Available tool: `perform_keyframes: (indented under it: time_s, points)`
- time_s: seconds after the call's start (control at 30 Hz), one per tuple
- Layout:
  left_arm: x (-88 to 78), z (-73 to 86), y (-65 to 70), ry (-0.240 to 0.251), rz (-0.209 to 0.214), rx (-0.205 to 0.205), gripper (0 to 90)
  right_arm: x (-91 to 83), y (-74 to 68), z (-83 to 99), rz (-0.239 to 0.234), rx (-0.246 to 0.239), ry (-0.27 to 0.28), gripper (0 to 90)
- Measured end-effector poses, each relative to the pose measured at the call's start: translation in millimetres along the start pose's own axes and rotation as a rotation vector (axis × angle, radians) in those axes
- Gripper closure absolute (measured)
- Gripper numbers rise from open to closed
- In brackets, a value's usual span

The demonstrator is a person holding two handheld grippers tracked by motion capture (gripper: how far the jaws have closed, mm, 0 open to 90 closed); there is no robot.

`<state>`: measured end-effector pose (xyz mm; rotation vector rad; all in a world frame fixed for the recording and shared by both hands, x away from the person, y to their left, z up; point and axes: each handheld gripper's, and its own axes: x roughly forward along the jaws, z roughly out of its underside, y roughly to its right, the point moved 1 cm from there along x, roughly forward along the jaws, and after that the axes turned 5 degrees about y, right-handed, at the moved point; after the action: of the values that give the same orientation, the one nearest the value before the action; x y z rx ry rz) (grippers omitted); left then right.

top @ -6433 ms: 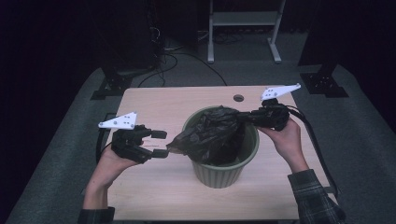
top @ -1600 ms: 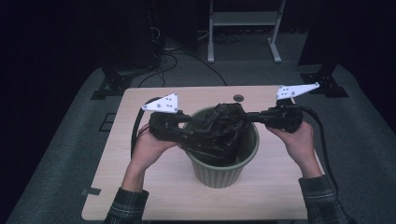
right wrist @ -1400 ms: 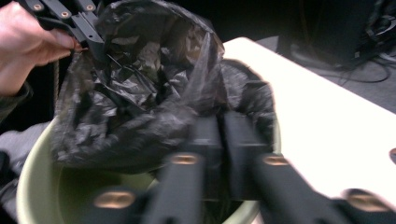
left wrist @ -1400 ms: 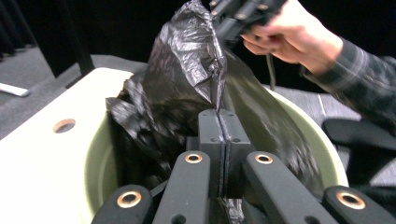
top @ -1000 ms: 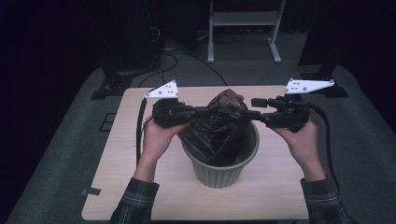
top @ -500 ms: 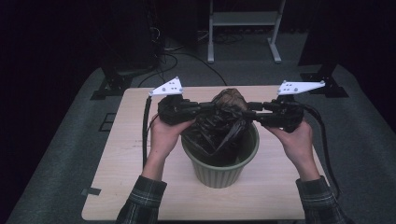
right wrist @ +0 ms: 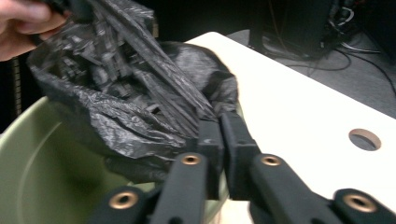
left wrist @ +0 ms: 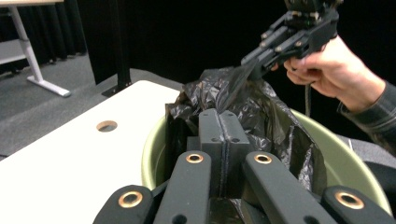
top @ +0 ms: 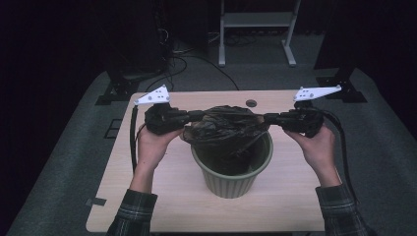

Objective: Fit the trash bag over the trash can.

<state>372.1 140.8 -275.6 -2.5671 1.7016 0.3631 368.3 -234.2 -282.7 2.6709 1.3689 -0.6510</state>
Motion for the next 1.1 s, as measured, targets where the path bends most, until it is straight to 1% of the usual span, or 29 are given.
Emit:
perform_keyframes:
  time_s: [0.1, 0.2, 0.3, 0.33, 0.37, 0.4, 0.47, 0.5, 0.57, 0.6, 0.63, 0.67, 0.7, 0.73, 0.77, 0.83, 0.87, 0.9, 1.0, 1.07, 1.1]
  points:
    - [2.4, 4.3, -4.8, -0.002, 0.008, -0.019, 89.6, 4.7, 2.3, -0.7, -0.001, 0.017, 0.013, 69.2]
    - [5.7, 5.4, -5.6, 0.004, 0.013, -0.019, 89.6, 9.1, 0.7, -3.9, -0.02, 0.021, 0.052, 62.0]
    - [7.4, 3.6, -4.9, 0.02, 0.012, -0.016, 89.6, 15.1, -2.8, -8.1, -0.006, 0.013, 0.052, 55.8]
    - [7.4, 2.8, -4.6, 0.027, 0.005, -0.017, 89.7, 16.9, -3.6, -9.0, -0.007, 0.012, 0.052, 51.7]
    - [7.1, 2.0, -5.0, 0.033, 0.003, -0.019, 89.6, 17.5, -4.9, -9.7, 0.003, 0.01, 0.054, 48.3]
    - [6.9, 1.3, -5.5, 0.038, -0.001, -0.019, 89.6, 16.3, -7.4, -10.4, 0.005, 0.006, 0.064, 48.9]
    - [7.5, 0.0, -7.2, 0.042, -0.014, -0.02, 89.6, 11.4, -14.0, -12.6, -0.008, -0.007, 0.093, 48.7]
    - [8.8, -0.7, -8.5, 0.047, -0.016, -0.028, 89.6, 8.3, -18.0, -14.3, -0.014, -0.013, 0.103, 48.8]
    - [12.3, -2.1, -9.5, 0.057, -0.011, -0.038, 89.6, 2.0, -27.3, -18.9, -0.025, -0.039, 0.128, 49.7]
    - [14.2, -2.9, -9.3, 0.058, -0.014, -0.044, 89.7, -1.4, -33.0, -22.1, -0.039, -0.049, 0.137, 50.4]
    - [16.1, -3.8, -8.8, 0.06, -0.014, -0.043, 89.6, -3.7, -37.6, -24.4, -0.036, -0.069, 0.146, 50.8]
    - [17.6, -4.5, -8.3, 0.062, -0.012, -0.044, 89.7, -5.5, -41.9, -26.1, -0.04, -0.083, 0.153, 53.6]
    - [19.7, -5.8, -6.8, 0.068, -0.009, -0.041, 89.6, -6.2, -44.5, -27.0, -0.057, -0.09, 0.155, 54.7]
    - [20.8, -6.8, -5.9, 0.071, -0.01, -0.04, 89.7, -4.6, -48.2, -27.3, -0.081, -0.093, 0.146, 54.8]
    - [21.8, -8.5, -4.8, 0.072, -0.012, -0.037, 89.7, -2.2, -49.8, -26.7, -0.088, -0.097, 0.133, 54.8]
    - [22.9, -11.9, -3.4, 0.077, -0.017, -0.032, 89.7, 6.8, -53.0, -22.0, -0.11, -0.121, 0.081, 54.6]
    - [23.1, -13.6, -3.4, 0.074, -0.02, -0.031, 89.7, 10.9, -54.3, -18.7, -0.115, -0.124, 0.059, 53.9]
    - [23.0, -14.9, -3.6, 0.075, -0.024, -0.031, 89.6, 14.4, -55.2, -15.6, -0.136, -0.125, 0.046, 52.0]
    - [22.8, -16.7, -6.0, 0.076, -0.035, -0.037, 89.7, 18.8, -59.1, -8.7, -0.173, -0.127, 0.035, 48.7]
    - [22.8, -16.8, -6.9, 0.08, -0.037, -0.043, 89.7, 21.4, -62.6, -6.9, -0.19, -0.136, 0.027, 47.6]
    - [22.9, -16.8, -6.9, 0.083, -0.035, -0.045, 89.6, 23.3, -63.9, -6.5, -0.19, -0.148, 0.022, 47.2]
